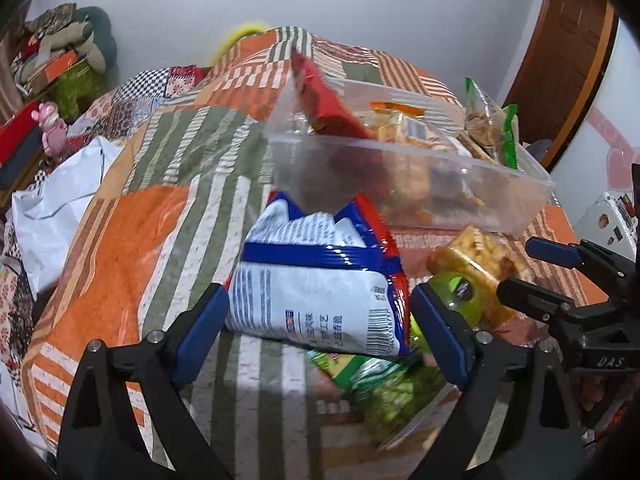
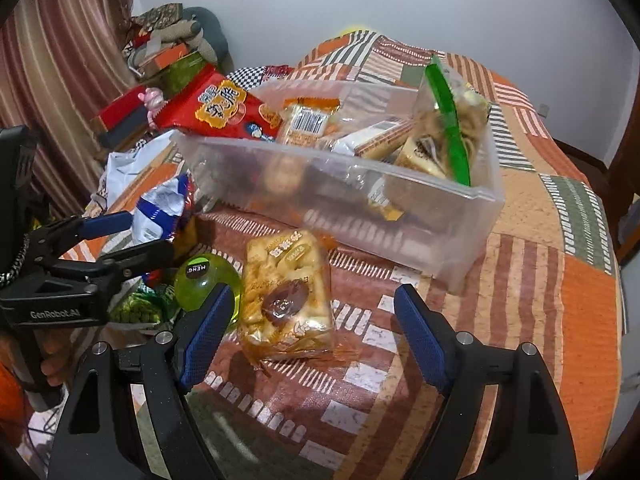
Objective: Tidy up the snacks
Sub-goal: 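Grasp the white-blue chip bag with the left tool while the right tool grasps the puff pastry bag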
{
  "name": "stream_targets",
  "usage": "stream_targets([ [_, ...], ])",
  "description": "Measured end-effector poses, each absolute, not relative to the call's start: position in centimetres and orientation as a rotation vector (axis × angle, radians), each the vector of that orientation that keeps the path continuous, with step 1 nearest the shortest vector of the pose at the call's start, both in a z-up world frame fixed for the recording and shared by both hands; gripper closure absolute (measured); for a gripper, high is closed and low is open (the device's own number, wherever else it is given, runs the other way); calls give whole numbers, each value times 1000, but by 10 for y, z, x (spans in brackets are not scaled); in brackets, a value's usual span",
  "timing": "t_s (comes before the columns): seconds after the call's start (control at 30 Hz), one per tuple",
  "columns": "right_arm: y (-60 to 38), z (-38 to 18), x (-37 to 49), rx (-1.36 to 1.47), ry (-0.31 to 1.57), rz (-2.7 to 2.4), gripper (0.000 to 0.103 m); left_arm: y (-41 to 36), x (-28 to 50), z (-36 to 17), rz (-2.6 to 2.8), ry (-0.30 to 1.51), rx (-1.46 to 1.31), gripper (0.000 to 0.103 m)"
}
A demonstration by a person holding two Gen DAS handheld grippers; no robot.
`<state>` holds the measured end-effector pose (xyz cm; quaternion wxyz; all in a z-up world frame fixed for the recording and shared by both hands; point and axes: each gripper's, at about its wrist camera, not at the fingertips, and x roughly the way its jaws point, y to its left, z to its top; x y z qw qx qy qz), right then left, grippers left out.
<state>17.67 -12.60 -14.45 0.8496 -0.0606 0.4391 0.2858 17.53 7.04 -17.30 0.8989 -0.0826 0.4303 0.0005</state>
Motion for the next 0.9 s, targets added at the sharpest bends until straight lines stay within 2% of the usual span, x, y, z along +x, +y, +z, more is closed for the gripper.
stream_targets([
  [0.33, -123, -157, 185, -119, 976, 605, 24, 70, 202, -184, 5, 918, -199, 2],
  [0.43, -121, -160, 186, -117, 984, 619, 31, 68, 208, -187, 9, 919, -198, 1],
  [0.57, -117, -161, 184, -138, 981, 637, 47, 67, 218, -195, 26, 954, -200, 1],
  [0.67, -114, -162, 181, -151, 971, 640, 49, 69, 222, -199, 14, 962, -228, 1],
  [0.7, -115, -162, 181, -146, 971, 645, 56, 70, 222, -200, 13, 960, -233, 1],
  [0.9, -118, -160, 181, -133, 960, 649, 60, 71, 214, -197, 3, 935, -233, 9],
])
